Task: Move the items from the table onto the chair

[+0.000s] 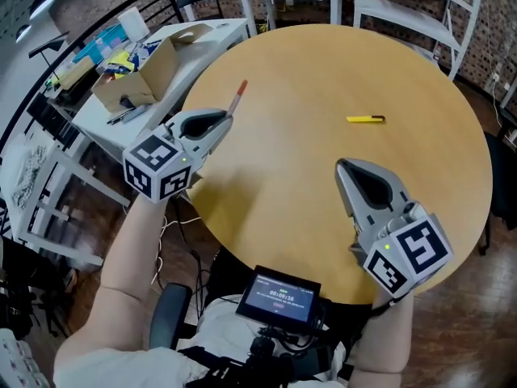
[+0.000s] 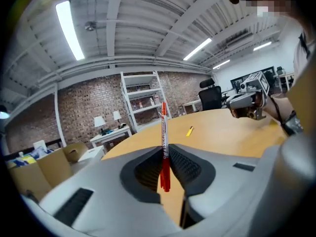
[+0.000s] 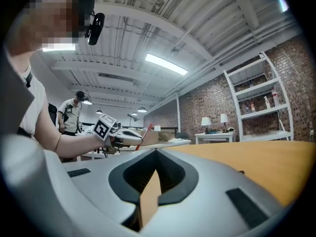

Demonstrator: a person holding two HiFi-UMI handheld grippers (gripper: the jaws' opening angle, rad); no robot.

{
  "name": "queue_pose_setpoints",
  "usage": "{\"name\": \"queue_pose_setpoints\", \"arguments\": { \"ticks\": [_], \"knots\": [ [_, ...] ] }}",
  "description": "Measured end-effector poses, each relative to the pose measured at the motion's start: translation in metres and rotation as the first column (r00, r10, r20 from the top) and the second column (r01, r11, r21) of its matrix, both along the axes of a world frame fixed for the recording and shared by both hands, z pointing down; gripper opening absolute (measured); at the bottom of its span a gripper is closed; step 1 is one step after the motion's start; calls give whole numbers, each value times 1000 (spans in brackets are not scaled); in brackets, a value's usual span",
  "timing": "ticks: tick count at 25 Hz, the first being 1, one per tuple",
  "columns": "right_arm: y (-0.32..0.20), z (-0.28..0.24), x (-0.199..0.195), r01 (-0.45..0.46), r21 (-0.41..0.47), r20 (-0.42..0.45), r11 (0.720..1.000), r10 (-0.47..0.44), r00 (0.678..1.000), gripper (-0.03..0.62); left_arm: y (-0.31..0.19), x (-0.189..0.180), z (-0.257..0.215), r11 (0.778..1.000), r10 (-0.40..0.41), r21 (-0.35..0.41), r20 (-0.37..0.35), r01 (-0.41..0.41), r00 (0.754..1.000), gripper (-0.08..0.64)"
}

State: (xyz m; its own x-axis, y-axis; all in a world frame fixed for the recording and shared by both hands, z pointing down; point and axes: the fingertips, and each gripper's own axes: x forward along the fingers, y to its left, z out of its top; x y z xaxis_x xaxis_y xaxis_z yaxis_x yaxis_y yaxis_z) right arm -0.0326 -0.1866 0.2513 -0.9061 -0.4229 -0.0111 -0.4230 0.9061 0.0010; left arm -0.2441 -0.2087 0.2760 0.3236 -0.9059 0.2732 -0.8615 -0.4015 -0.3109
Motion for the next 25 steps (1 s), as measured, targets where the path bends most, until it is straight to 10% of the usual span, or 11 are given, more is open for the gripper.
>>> {"name": "queue_pose_setpoints", "arguments": {
  "ticks": [7, 14, 21, 25],
  "knots": [
    [13, 1, -47, 75, -2, -18, 997, -75, 997, 8, 22, -110, 6, 981, -189, -3, 191, 193, 963, 60],
    [27, 0, -82, 133, 3, -21, 991, -133, 991, 8, 51, -238, 28, 907, -345, -53, 475, 418, 809, 60],
    [34, -6, -91, 151, 17, -14, 988, -151, 988, 8, 62, -342, 56, 822, -298, -174, 679, 542, 671, 60],
    [34, -4, -95, 154, 14, -18, 988, -154, 988, 8, 59, -376, 82, 795, -167, -292, 737, 532, 655, 60]
  ]
}}
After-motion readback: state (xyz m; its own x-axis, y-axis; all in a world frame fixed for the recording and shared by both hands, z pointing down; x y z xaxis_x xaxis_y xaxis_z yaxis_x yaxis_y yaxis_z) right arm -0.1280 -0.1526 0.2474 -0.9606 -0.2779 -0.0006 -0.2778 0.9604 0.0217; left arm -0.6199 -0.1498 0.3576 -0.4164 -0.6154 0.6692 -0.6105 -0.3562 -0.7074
